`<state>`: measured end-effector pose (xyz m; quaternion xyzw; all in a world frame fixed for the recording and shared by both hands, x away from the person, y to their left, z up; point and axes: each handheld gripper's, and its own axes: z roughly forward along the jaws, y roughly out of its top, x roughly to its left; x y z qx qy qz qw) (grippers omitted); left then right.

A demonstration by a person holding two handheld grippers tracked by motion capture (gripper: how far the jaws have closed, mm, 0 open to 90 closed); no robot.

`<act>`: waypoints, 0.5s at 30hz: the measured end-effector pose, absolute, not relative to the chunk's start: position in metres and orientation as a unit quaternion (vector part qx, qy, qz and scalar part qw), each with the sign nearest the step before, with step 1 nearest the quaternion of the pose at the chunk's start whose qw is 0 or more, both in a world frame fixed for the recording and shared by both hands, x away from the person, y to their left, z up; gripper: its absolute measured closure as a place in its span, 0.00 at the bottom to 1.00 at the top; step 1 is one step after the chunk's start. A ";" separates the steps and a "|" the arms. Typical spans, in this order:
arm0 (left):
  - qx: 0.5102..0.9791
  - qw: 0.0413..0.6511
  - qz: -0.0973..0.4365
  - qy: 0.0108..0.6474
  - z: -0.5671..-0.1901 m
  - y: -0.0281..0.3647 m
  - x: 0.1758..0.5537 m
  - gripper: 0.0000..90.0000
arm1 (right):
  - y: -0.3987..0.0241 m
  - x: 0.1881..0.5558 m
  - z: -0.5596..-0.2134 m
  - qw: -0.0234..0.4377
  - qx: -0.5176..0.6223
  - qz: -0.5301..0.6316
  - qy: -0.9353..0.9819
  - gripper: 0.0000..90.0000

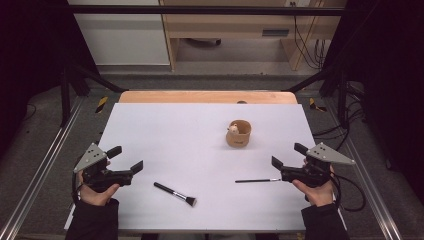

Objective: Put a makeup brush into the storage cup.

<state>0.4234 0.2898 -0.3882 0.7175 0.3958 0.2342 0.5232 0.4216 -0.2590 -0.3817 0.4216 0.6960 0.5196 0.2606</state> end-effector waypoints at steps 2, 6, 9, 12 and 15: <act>0.718 0.523 0.235 0.395 -0.388 0.290 0.423 0.04 | -0.258 0.421 -0.382 0.259 0.422 0.519 0.697 0.08; 0.717 0.524 0.236 0.395 -0.388 0.291 0.422 0.04 | -0.257 0.421 -0.382 0.259 0.420 0.519 0.698 0.08; 0.720 0.521 0.237 0.394 -0.388 0.291 0.421 0.04 | -0.255 0.421 -0.383 0.257 0.420 0.515 0.702 0.08; 0.724 0.516 0.238 0.392 -0.389 0.291 0.422 0.04 | -0.252 0.422 -0.385 0.257 0.417 0.510 0.707 0.08; 0.727 0.512 0.238 0.391 -0.389 0.290 0.422 0.04 | -0.250 0.421 -0.386 0.253 0.417 0.508 0.710 0.08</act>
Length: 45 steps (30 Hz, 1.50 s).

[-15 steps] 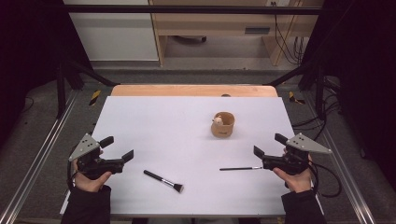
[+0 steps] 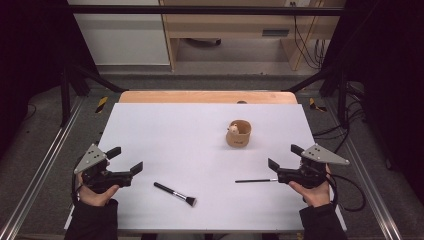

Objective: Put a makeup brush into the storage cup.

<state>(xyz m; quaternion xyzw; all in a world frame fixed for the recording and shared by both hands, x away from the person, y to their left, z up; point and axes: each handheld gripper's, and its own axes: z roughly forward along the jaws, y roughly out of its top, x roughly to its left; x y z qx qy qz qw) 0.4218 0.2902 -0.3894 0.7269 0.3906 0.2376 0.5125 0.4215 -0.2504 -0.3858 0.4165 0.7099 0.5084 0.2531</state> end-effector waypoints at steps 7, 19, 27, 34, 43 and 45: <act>0.729 0.510 0.237 0.390 -0.391 0.288 0.422 0.04 | -0.237 0.425 -0.394 0.240 0.410 0.491 0.730 0.08; 0.733 0.505 0.234 0.392 -0.394 0.286 0.424 0.04 | -0.215 0.431 -0.415 0.211 0.400 0.456 0.766 0.09; 0.737 0.501 0.233 0.390 -0.396 0.283 0.424 0.04 | -0.204 0.434 -0.427 0.193 0.392 0.432 0.789 0.10; 0.741 0.498 0.232 0.387 -0.397 0.281 0.425 0.04 | -0.197 0.438 -0.440 0.174 0.395 0.413 0.802 0.12; 0.743 0.497 0.230 0.385 -0.398 0.279 0.425 0.04 | -0.192 0.442 -0.451 0.164 0.400 0.389 0.813 0.14; 0.744 0.496 0.230 0.384 -0.398 0.279 0.425 0.04 | -0.190 0.444 -0.455 0.161 0.395 0.380 0.821 0.14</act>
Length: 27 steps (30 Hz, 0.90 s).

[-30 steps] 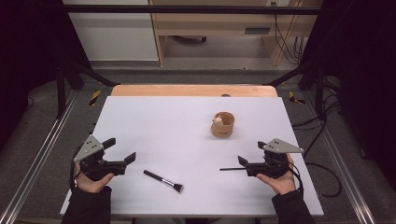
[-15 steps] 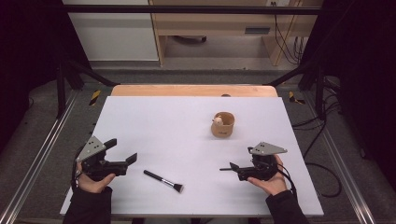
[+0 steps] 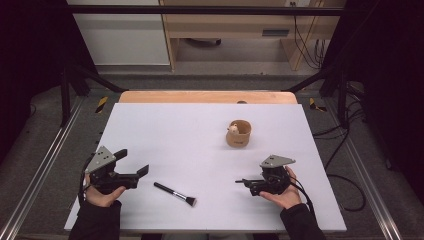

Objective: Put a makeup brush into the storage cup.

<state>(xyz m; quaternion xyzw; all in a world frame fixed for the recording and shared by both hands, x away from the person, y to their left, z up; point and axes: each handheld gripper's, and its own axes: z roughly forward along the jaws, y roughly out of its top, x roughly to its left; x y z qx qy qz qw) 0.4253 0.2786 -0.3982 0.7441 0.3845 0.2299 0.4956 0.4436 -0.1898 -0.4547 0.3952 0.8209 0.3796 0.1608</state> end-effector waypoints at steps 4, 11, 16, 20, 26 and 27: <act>0.746 0.494 0.228 0.383 -0.399 0.277 0.425 0.04 | -0.187 0.445 -0.459 0.160 0.390 0.373 0.827 0.15; 0.748 0.492 0.228 0.381 -0.400 0.275 0.426 0.04 | -0.185 0.450 -0.468 0.163 0.379 0.345 0.843 0.19; 0.748 0.493 0.228 0.381 -0.400 0.274 0.426 0.04 | -0.182 0.451 -0.470 0.160 0.383 0.340 0.844 0.21; 0.749 0.492 0.228 0.380 -0.400 0.273 0.426 0.04 | -0.183 0.452 -0.471 0.162 0.385 0.329 0.847 0.23; 0.749 0.492 0.228 0.380 -0.400 0.274 0.426 0.04 | -0.181 0.453 -0.475 0.161 0.379 0.313 0.856 0.31; 0.749 0.492 0.228 0.380 -0.400 0.273 0.426 0.04 | -0.181 0.453 -0.475 0.169 0.379 0.308 0.856 0.35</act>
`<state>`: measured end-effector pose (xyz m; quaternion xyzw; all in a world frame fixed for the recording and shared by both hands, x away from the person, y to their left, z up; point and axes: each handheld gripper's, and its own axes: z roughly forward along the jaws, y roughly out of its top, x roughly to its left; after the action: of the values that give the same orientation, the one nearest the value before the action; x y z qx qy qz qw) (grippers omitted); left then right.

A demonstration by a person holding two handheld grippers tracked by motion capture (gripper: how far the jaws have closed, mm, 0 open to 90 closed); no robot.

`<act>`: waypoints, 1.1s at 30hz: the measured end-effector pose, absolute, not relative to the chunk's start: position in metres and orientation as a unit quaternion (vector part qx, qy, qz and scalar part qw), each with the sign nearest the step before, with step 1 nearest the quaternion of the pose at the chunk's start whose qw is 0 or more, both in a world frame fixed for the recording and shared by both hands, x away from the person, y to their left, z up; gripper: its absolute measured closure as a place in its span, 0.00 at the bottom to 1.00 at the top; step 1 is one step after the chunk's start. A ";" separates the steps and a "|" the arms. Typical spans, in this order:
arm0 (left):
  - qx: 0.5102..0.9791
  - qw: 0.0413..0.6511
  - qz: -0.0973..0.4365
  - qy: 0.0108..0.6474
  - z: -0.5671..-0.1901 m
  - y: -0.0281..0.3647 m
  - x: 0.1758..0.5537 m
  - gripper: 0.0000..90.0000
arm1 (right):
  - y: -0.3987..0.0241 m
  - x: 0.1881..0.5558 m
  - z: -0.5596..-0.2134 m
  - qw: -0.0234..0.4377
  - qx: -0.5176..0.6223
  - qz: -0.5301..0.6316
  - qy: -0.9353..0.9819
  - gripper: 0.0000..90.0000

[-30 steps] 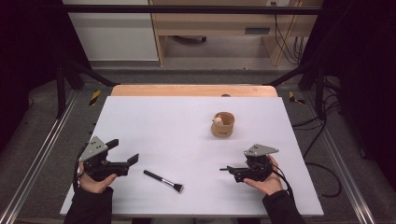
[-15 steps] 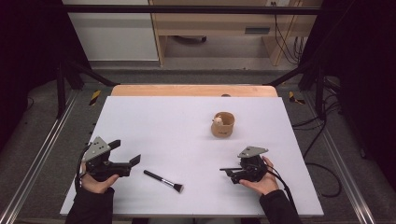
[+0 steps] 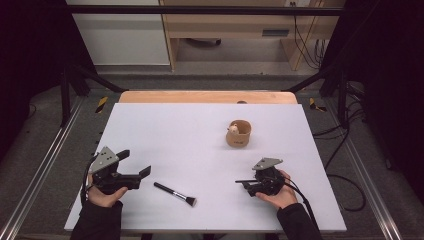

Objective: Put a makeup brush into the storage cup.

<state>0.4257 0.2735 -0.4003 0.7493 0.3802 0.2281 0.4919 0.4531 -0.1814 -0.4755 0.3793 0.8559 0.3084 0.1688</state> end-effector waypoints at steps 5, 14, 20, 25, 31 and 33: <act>0.750 0.492 0.228 0.379 -0.400 0.274 0.425 0.05 | -0.182 0.453 -0.475 0.154 0.385 0.311 0.855 0.43; 0.750 0.491 0.228 0.379 -0.400 0.273 0.425 0.04 | -0.181 0.451 -0.473 0.149 0.393 0.308 0.853 0.53; 0.751 0.490 0.228 0.379 -0.400 0.273 0.425 0.05 | -0.181 0.449 -0.472 0.145 0.398 0.303 0.854 0.61; 0.750 0.492 0.228 0.380 -0.401 0.272 0.425 0.05 | -0.181 0.449 -0.471 0.144 0.400 0.301 0.854 0.66; 0.753 0.489 0.228 0.378 -0.401 0.272 0.426 0.05 | -0.182 0.449 -0.470 0.144 0.402 0.298 0.854 0.73; 0.753 0.489 0.227 0.378 -0.401 0.272 0.426 0.05 | -0.182 0.449 -0.470 0.144 0.403 0.298 0.853 0.76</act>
<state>0.4256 0.2720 -0.4015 0.7528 0.3779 0.2272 0.4887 0.4493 -0.1819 -0.4701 0.4032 0.8533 0.2975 0.1444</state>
